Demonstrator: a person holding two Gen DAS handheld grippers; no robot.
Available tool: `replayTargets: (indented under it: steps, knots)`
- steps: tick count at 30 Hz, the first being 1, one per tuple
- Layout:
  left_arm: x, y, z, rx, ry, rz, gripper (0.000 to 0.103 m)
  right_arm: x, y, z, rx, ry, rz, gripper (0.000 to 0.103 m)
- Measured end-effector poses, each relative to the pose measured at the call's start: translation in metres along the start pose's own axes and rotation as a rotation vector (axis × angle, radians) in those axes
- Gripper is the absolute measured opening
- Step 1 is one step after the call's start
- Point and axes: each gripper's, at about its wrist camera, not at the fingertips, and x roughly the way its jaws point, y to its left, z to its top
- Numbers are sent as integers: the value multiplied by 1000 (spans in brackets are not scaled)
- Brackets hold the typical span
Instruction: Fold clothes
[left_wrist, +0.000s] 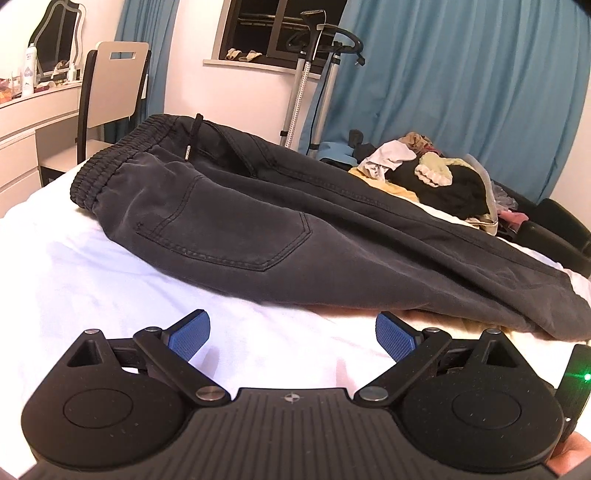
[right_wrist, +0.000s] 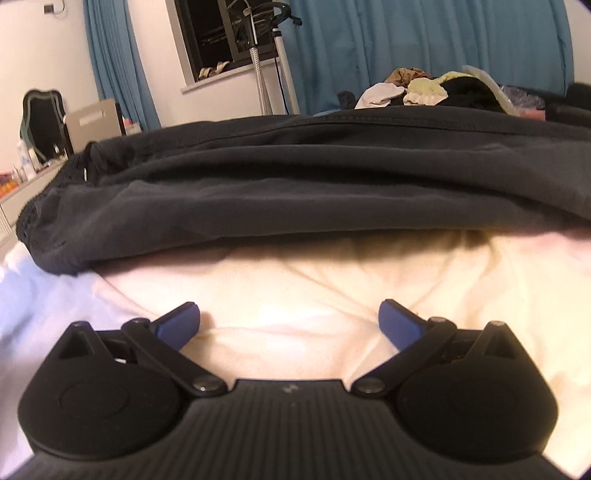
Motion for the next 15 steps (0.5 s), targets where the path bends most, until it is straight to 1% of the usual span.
replayTargets:
  steps: [6, 15]
  knots:
    - [0, 0, 0, -11, 3, 5, 97, -3, 2, -6, 5, -7, 1, 103]
    - [1, 0, -1, -12, 14, 11, 97, 1, 3, -2, 22, -12, 15, 103]
